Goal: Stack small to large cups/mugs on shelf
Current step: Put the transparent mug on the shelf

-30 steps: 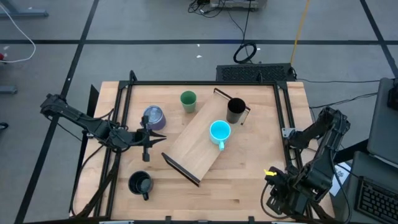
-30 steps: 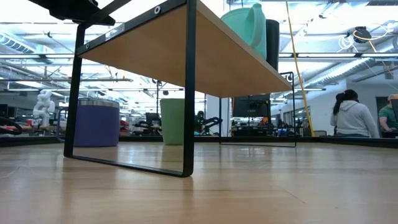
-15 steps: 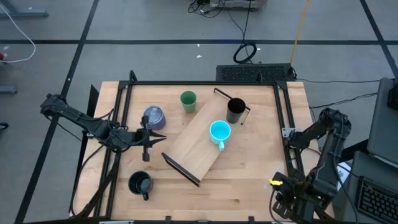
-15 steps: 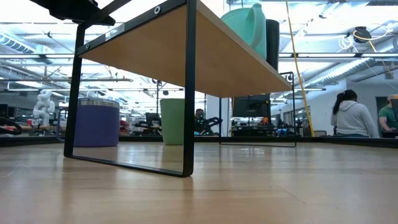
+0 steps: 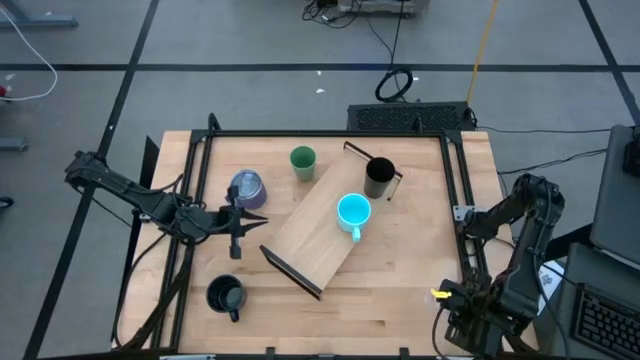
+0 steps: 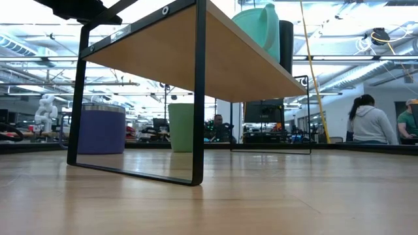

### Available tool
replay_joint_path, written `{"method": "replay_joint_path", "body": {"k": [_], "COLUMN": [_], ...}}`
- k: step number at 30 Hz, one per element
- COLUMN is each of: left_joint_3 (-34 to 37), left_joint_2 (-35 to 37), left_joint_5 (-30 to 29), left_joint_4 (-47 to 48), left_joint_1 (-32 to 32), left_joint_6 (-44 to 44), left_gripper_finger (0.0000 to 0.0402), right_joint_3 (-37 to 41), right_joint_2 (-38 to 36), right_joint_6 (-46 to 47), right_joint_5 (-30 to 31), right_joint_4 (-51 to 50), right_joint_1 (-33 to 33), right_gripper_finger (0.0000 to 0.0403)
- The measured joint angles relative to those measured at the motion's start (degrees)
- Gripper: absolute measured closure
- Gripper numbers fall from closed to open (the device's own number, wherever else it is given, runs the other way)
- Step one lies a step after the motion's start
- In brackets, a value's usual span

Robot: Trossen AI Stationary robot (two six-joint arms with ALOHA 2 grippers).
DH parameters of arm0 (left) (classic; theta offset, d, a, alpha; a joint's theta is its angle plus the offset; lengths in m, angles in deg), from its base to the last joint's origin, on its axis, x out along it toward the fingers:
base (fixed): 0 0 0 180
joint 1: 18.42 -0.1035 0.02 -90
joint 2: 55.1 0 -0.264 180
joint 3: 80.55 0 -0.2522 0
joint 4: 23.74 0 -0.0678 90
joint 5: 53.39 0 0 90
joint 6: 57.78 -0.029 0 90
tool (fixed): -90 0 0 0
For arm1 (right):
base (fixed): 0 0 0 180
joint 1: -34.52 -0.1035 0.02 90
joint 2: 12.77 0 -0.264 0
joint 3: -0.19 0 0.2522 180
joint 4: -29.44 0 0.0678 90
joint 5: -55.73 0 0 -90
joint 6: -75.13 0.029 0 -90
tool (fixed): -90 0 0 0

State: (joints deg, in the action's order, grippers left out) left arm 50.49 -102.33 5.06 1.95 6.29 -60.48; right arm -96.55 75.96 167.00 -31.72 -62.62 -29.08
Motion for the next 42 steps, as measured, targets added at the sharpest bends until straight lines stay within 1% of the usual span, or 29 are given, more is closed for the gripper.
{"method": "replay_joint_path", "body": {"k": [5,10,15,28,32,37,42], "left_joint_3": [0.0,0.0,0.0,0.0,0.0,0.0,0.0], "left_joint_2": [0.0,0.0,0.0,0.0,0.0,0.0,0.0], "left_joint_5": [0.0,0.0,0.0,0.0,0.0,0.0,0.1], "left_joint_4": [0.0,0.0,0.0,0.1,0.1,0.1,0.1], "left_joint_1": [0.0,0.0,0.0,0.0,0.0,0.0,0.0], "left_joint_6": [0.0,-0.4,-0.4,-0.4,-0.5,-0.5,-0.9], "left_gripper_finger": [0.0371,0.0371,0.0371,0.0371,0.0371,0.0371,0.0371], "right_joint_3": [3.9,6.1,8.0,16.0,16.4,16.4,16.4], "right_joint_2": [0.0,0.0,0.0,0.0,0.0,-0.3,-0.3], "right_joint_6": [-1.1,-2.6,-2.6,-4.1,-4.1,-4.1,-4.1], "right_joint_5": [-2.9,-3.3,-5.7,-5.9,-6.2,-8.8,-9.4], "right_joint_4": [1.1,2.9,4.4,11.8,11.7,11.6,10.4], "right_joint_1": [-0.9,-2.3,-2.6,-2.6,-2.6,-2.6,-2.6], "right_gripper_finger": [0.0213,0.0213,0.0213,0.0214,0.0222,0.0231,0.0237]}}
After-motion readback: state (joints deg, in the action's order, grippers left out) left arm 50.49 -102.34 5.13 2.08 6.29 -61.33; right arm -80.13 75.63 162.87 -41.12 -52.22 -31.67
